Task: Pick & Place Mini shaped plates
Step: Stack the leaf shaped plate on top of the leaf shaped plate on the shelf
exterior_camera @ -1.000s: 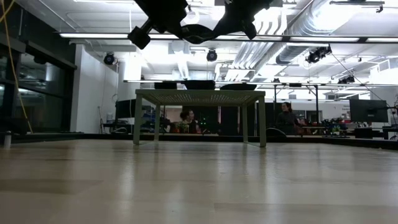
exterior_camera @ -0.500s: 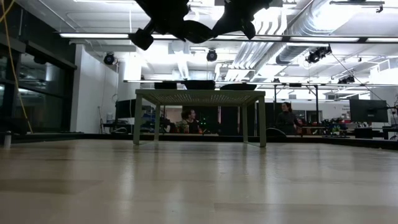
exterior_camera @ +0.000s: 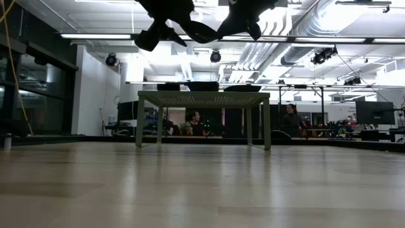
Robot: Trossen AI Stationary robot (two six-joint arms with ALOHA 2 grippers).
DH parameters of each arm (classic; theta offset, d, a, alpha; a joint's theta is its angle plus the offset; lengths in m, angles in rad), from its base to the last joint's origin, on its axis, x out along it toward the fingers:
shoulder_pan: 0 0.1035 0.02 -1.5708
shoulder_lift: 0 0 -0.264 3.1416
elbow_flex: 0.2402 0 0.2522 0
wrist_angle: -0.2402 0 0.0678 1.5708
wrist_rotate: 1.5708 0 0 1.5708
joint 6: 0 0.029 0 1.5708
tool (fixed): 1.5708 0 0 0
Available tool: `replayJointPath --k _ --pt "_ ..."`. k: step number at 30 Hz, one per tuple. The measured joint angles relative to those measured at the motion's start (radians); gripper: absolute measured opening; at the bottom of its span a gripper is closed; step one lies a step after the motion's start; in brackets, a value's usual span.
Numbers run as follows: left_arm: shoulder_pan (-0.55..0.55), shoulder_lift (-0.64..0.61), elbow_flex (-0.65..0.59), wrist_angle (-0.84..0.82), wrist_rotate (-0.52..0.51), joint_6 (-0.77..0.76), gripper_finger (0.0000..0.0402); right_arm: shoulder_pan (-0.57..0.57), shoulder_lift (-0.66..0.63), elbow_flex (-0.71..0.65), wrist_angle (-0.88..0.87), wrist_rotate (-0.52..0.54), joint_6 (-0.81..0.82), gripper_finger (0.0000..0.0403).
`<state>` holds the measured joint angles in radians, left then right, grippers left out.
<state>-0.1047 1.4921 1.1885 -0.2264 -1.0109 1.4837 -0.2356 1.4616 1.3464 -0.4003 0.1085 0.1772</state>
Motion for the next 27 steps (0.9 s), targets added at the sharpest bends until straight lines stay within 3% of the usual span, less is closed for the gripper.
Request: replayJointPath --k 18,27 --pt "0.000 0.000 0.000 0.000 0.032 -0.060 0.0190 -0.026 0.000 0.000 -0.033 0.055 0.007 0.0000" --pt "0.024 0.000 0.000 -0.012 -0.060 -0.061 0.0191 -0.063 -0.023 0.000 -0.034 0.049 0.008 0.0000"
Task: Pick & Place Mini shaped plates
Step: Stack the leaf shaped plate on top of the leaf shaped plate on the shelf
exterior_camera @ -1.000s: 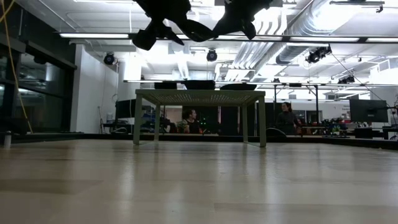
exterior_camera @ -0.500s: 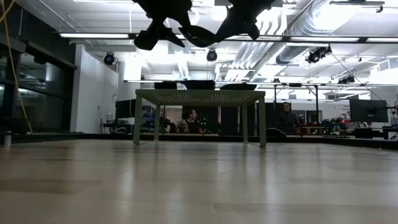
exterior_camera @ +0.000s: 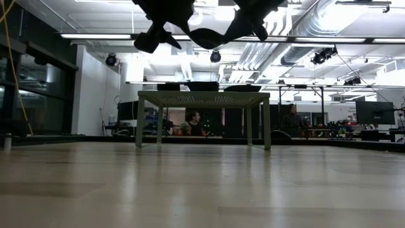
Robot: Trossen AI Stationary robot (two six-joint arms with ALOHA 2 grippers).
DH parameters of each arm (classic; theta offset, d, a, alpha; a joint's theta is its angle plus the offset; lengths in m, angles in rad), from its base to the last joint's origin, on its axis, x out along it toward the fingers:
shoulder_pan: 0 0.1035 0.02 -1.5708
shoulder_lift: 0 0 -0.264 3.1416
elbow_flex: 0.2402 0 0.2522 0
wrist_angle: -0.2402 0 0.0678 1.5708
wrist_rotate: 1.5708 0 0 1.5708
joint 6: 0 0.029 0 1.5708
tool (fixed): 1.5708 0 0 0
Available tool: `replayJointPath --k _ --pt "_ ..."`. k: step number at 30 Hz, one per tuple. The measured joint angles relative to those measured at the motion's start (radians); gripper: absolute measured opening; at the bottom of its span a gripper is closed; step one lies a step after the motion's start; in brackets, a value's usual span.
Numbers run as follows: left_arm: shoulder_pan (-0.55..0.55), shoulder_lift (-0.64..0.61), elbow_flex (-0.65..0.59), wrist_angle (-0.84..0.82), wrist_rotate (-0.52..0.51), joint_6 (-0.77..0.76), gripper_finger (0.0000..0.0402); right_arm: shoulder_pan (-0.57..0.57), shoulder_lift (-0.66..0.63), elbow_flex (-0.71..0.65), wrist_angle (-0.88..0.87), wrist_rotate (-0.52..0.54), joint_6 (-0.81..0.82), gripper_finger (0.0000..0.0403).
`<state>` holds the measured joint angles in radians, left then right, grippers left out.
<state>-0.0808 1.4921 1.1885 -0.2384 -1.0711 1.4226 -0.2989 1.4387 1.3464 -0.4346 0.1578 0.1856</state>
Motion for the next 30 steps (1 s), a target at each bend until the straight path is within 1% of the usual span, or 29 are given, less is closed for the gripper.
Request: replayJointPath --k 4,7,9,12,17,21,24,27,30 --pt "0.040 0.000 0.000 0.000 -0.094 -0.026 0.0191 -0.013 -0.014 0.000 -0.007 0.005 -0.001 0.0000" --pt "0.070 0.000 0.000 0.000 -0.149 -0.041 0.0191 -0.021 -0.031 0.000 -0.029 0.029 -0.006 0.0000" --pt "0.091 0.000 0.000 0.000 -0.172 -0.044 0.0191 -0.030 -0.046 0.000 -0.059 0.043 -0.010 0.0000" --pt "0.119 0.000 0.000 0.001 -0.177 -0.045 0.0191 -0.050 -0.070 0.000 -0.087 0.058 -0.012 0.0000" --pt "0.136 0.000 0.000 0.002 -0.209 -0.118 0.0191 -0.084 -0.122 0.000 -0.119 0.079 -0.029 0.0000" --pt "0.133 -0.032 -0.002 -0.002 -0.186 -0.188 0.0191 -0.103 -0.165 0.000 -0.135 0.080 -0.028 0.0000" --pt "0.133 -0.082 -0.002 -0.029 -0.167 -0.280 0.0191 -0.109 -0.195 0.000 -0.171 0.100 -0.028 0.0000" --pt "0.133 -0.160 -0.002 -0.134 -0.119 -0.437 0.0191 -0.109 -0.221 0.000 -0.219 0.122 -0.029 0.0000" --pt "0.134 -0.259 -0.001 -0.290 0.004 -0.679 0.0191 -0.109 -0.242 0.000 -0.265 0.124 -0.029 0.0000"
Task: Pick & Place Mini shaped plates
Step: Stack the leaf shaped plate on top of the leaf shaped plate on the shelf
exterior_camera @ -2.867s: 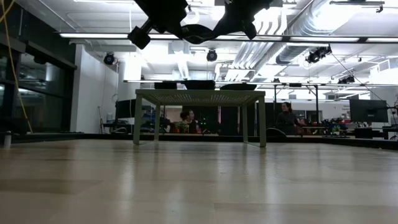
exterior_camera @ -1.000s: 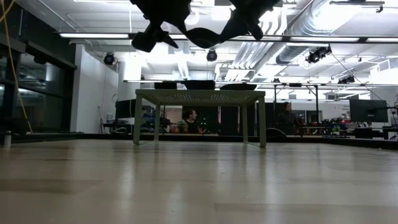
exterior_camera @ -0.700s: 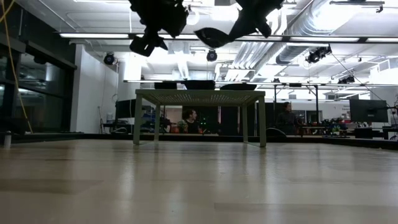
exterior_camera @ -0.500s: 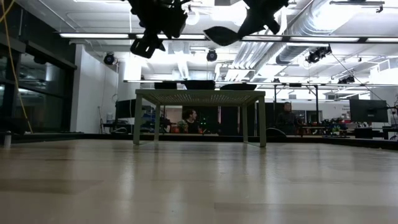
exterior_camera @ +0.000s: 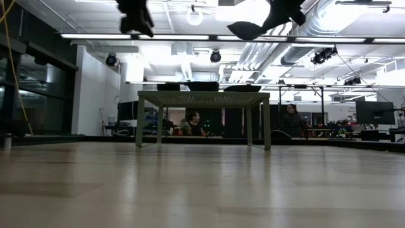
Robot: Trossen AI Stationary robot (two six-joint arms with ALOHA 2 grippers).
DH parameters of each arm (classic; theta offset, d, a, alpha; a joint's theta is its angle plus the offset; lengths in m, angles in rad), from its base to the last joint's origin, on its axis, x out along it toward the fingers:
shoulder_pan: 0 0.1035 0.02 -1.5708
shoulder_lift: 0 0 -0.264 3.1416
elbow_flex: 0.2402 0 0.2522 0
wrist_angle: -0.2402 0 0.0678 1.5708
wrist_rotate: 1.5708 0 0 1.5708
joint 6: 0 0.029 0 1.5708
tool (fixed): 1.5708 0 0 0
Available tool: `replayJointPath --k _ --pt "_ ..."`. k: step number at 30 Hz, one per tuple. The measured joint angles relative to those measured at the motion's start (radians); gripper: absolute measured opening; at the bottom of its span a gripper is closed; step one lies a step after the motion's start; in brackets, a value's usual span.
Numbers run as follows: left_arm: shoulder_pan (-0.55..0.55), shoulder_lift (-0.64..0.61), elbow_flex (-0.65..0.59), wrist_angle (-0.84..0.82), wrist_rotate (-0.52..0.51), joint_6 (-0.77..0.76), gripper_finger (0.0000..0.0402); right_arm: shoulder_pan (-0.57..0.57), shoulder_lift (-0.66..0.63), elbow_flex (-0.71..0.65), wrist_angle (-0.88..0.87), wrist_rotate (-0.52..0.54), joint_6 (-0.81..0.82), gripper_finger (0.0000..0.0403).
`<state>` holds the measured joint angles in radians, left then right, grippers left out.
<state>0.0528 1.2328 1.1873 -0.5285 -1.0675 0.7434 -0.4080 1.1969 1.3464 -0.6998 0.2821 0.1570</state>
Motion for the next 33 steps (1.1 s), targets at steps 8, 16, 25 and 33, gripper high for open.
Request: replayJointPath --k 8,16,25,33 --pt "0.000 -0.217 0.000 -0.334 0.344 -0.559 0.0191 -0.005 -0.042 0.000 -0.095 0.044 0.000 0.0000" --pt "0.000 -0.474 -0.168 -0.291 0.460 -0.825 0.0191 -0.026 -0.075 0.000 -0.138 0.044 0.003 0.0000" --pt "0.000 -0.870 -0.542 0.099 0.652 -1.000 0.0191 -0.026 -0.078 0.000 -0.143 0.040 0.027 0.0000" --pt "0.000 -1.094 -0.798 0.271 0.712 -1.084 0.0191 -0.035 -0.078 0.000 -0.176 0.040 0.188 0.0000"
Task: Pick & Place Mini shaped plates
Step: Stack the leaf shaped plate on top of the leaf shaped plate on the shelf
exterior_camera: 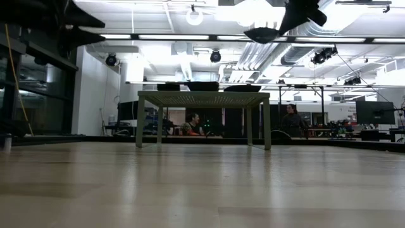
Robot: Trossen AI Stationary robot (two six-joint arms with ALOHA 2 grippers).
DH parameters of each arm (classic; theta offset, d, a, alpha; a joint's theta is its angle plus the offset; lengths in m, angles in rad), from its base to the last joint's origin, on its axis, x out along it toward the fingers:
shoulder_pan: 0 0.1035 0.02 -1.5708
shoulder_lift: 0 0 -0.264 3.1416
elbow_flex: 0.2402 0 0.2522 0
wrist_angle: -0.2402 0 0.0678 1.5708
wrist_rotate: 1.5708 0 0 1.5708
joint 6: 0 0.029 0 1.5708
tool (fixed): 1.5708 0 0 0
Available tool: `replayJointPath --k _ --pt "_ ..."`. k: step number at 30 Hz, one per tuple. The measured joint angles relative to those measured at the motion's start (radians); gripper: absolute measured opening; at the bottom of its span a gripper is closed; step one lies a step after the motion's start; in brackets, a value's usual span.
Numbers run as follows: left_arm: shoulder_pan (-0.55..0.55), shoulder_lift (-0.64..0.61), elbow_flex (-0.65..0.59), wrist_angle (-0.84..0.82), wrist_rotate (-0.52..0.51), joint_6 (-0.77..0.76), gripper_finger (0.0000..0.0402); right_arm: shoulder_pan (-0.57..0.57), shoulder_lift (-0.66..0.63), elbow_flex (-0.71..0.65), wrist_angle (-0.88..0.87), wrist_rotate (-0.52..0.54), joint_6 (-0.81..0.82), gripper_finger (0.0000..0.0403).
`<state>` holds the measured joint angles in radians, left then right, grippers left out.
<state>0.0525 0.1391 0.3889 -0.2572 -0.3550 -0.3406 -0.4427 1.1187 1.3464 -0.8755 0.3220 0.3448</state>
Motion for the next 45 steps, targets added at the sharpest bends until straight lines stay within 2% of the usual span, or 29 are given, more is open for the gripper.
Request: replayJointPath --k 4,8,17,24,32,45 --pt "0.000 -0.073 -0.106 0.086 0.060 -0.015 0.0191 -0.030 0.001 0.000 -0.029 -0.009 0.091 0.0000" --pt "0.000 -0.129 -0.195 0.176 0.079 -0.028 0.0191 -0.056 0.015 0.000 -0.027 -0.051 0.165 0.0000" --pt "0.000 -0.130 -0.372 0.432 0.123 -0.084 0.0191 -0.084 0.133 0.000 0.016 -0.126 0.267 0.0000" --pt "0.000 -0.125 -0.373 0.418 0.144 -0.082 0.0191 -0.109 0.218 0.000 0.014 -0.209 0.349 0.0000" --pt "0.000 -0.124 -0.374 0.365 0.145 -0.093 0.0191 -0.121 0.274 0.000 0.007 -0.284 0.351 0.0000" --pt "0.000 -0.124 -0.375 0.354 0.158 -0.117 0.0191 -0.121 0.344 0.000 0.019 -0.314 0.324 0.0000"
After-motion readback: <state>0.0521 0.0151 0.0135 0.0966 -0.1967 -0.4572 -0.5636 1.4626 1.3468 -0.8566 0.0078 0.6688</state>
